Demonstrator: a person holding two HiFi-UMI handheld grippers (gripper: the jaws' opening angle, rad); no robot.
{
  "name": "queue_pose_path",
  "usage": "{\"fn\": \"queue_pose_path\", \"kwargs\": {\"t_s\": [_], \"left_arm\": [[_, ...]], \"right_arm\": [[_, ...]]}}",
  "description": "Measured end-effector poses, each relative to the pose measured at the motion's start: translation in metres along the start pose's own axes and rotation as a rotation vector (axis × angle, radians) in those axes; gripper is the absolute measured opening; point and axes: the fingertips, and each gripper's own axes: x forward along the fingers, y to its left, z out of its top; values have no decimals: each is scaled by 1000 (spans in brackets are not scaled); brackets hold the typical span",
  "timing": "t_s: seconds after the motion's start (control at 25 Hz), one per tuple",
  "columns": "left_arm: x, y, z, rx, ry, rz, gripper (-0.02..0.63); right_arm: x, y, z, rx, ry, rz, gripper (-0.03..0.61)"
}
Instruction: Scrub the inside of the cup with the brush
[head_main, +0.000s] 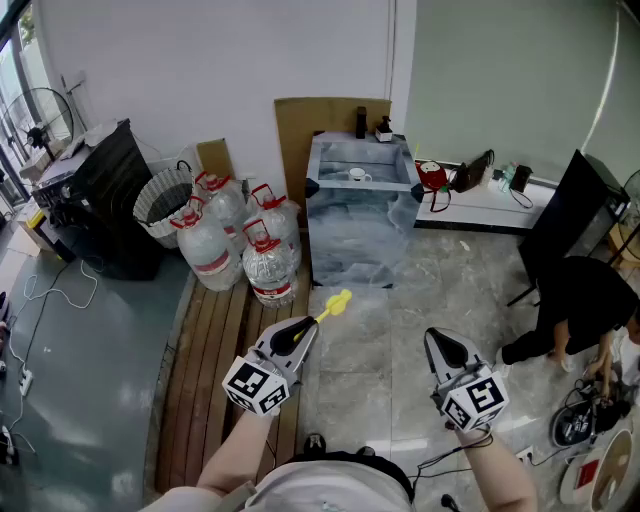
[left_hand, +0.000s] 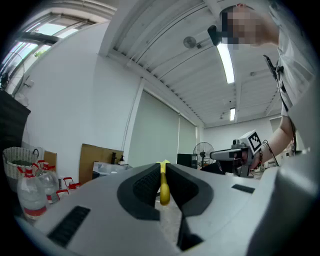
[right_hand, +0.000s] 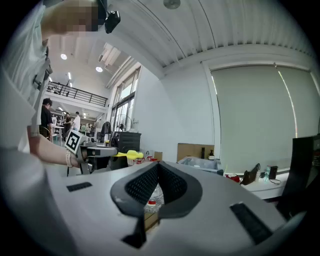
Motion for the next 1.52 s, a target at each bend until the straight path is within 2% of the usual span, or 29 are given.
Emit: {"fn": "queue_pose_path", "kwargs": {"t_s": [0.2,0.4,0.64,0.76,0.96,1.2,1.52], "left_arm": [[-3,5,0,3,3,-24,35],[-18,32,2,20,7,1,35],[-20,52,0,3,2,-25,35],[-14,50,0,-1,-2,-80,35],[-27,45,-5,-9,14,-89,35],[-17,39,-8,-7,16,-138,35],[-15,47,-12,-8,19,-136,35]], "right_arm": [[4,3,1,22,-3,-16,15],[33,12,-7,54,-22,5,17],[46,16,-6,56,-27,-21,17],[35,17,-3,60,-12,-71,17],[22,32,-10,99,3,-78,17],[16,30,-11,100,24,-112,18],[38,31,-13,101,33,-79,18]]}}
